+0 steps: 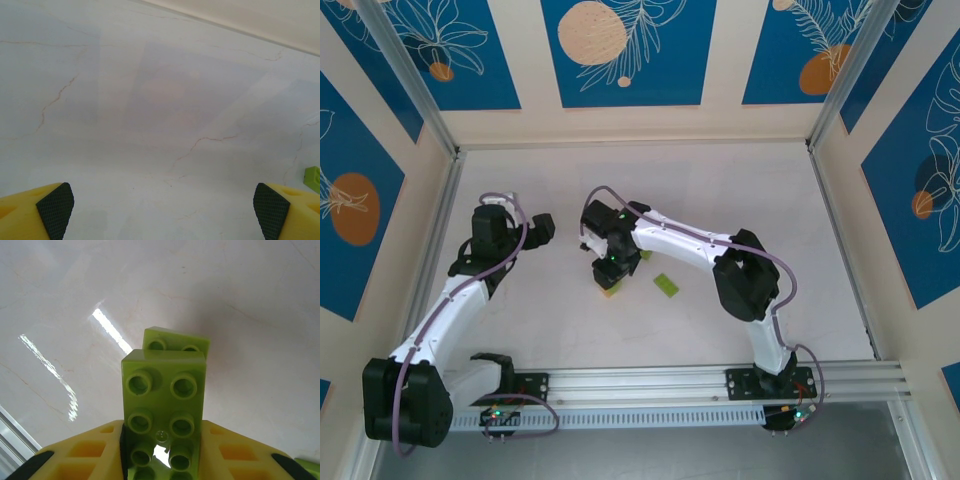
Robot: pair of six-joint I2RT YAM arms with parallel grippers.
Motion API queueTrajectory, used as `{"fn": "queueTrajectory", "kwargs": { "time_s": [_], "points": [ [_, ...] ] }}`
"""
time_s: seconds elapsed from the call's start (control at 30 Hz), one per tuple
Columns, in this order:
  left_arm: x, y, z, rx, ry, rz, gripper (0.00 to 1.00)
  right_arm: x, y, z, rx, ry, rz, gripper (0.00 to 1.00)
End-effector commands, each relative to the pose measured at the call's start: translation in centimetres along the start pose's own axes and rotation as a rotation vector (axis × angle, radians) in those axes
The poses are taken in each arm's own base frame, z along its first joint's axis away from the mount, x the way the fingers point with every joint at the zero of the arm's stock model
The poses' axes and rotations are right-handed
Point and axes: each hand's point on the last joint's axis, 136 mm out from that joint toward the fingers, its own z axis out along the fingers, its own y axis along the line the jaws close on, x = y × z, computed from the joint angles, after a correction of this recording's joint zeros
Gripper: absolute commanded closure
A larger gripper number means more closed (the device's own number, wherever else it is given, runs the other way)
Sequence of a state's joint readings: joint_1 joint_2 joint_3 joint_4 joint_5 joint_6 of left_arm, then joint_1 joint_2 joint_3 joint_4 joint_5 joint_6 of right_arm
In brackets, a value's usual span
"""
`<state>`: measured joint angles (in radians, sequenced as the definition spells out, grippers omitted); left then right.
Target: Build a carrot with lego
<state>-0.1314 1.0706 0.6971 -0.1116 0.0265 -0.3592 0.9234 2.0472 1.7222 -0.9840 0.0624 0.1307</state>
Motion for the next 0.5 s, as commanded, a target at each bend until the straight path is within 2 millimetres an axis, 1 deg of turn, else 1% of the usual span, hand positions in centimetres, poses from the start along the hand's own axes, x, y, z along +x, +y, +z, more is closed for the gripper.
{"fn": "queueTrajectory", "kwargs": {
  "time_s": [0.0,0.47],
  "points": [
    [-0.68,-0.93,-0.20,0.034,-0.018,0.021,0.05,0.63,-0.20,0.64,0.006,0.049,0.016,0.66],
    [-0.73,-1.00,-0.21,0.037,-0.020,0.021,0.05,0.24,0.36,0.16,-0.039,0.034,0.106,0.66]
  ]
}}
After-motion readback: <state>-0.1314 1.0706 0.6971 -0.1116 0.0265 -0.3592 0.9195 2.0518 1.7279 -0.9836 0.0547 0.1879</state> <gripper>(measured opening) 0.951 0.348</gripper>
